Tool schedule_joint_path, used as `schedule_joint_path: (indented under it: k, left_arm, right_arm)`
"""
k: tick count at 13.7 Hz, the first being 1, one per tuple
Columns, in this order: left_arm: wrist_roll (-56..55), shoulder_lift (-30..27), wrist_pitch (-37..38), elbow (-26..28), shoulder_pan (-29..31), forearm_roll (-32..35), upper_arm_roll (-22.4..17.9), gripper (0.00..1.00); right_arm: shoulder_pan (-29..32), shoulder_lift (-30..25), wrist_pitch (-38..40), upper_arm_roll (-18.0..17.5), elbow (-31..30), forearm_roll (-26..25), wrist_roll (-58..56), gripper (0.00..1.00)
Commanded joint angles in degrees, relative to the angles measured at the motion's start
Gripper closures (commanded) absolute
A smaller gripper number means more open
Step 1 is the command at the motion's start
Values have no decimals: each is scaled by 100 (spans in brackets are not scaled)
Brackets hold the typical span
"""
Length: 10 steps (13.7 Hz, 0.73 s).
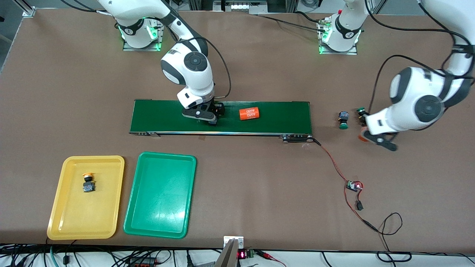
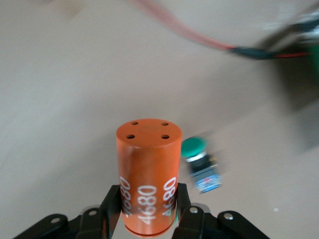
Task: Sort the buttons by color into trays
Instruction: 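Carry the button to the yellow tray while the left gripper places the cylinder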
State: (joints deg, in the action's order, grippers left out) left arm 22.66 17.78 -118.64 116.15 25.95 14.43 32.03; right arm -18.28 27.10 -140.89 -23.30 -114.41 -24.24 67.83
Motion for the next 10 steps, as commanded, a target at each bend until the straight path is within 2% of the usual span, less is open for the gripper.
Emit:
schedule_joint_path:
  k: [1,3,5,6,8,10]
  left_arm:
    - [1184,59,52,-57,51,-134,644,78]
    - [2037,130,17,-66,25,-134,1093,79]
    - [2164,130,16,-57,16,-186,1541,79]
    - [2155,173,-18,-57,-11,-178,1700,78]
    - [2138,340,-482,126,-133,-177,1728,77]
    - [2076,656,-1149,267,-256,-169,1710,77]
  right_arm:
    - [-79,94,-26,124,130,-168,125,13]
    - [-79,102,-26,176,139,-195,81,32]
    - [-79,137,-26,203,147,-195,81,47]
    - [-70,137,-26,212,147,-186,81,61]
    - [-52,129,-8,273,278,-168,29,80]
    - [-52,68,114,483,481,-142,-85,85]
